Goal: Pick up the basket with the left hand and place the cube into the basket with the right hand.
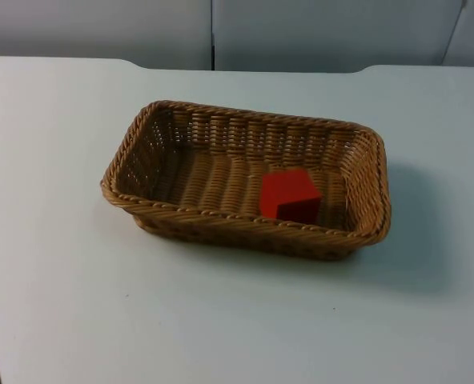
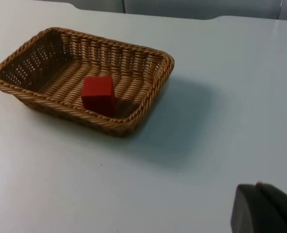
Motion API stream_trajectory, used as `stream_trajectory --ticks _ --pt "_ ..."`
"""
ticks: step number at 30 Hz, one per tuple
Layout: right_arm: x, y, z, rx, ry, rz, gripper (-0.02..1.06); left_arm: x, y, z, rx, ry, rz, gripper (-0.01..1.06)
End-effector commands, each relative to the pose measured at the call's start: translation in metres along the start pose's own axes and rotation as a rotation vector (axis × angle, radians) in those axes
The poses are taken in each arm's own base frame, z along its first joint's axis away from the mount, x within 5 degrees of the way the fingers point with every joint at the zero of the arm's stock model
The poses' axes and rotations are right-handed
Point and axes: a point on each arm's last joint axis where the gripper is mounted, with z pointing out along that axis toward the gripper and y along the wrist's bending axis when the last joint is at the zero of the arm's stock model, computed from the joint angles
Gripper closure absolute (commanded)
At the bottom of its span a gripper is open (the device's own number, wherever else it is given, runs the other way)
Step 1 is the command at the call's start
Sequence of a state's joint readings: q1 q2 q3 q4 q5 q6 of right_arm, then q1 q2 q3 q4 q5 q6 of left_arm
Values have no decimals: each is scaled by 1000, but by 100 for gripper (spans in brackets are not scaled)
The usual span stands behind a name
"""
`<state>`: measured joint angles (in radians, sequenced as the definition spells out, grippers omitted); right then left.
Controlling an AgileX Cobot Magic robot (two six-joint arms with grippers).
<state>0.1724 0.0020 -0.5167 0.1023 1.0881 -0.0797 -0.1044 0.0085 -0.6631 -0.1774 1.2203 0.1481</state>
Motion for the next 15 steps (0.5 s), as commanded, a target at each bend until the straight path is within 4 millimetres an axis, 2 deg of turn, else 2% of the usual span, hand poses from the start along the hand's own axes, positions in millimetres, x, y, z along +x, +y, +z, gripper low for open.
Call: stream_trajectory --ticks 1,5,10,15 --pt "1 0 1 2 -1 -7 105 2 0 -1 -4 -4 6 105" --pt "1 0 1 2 -1 -7 105 3 1 2 -5 6 5 105" --pt "1 0 1 2 -1 -5 105 19 3 23 14 97 -7 105" --pt "1 0 1 2 -1 -5 105 17 3 22 15 76 25 105"
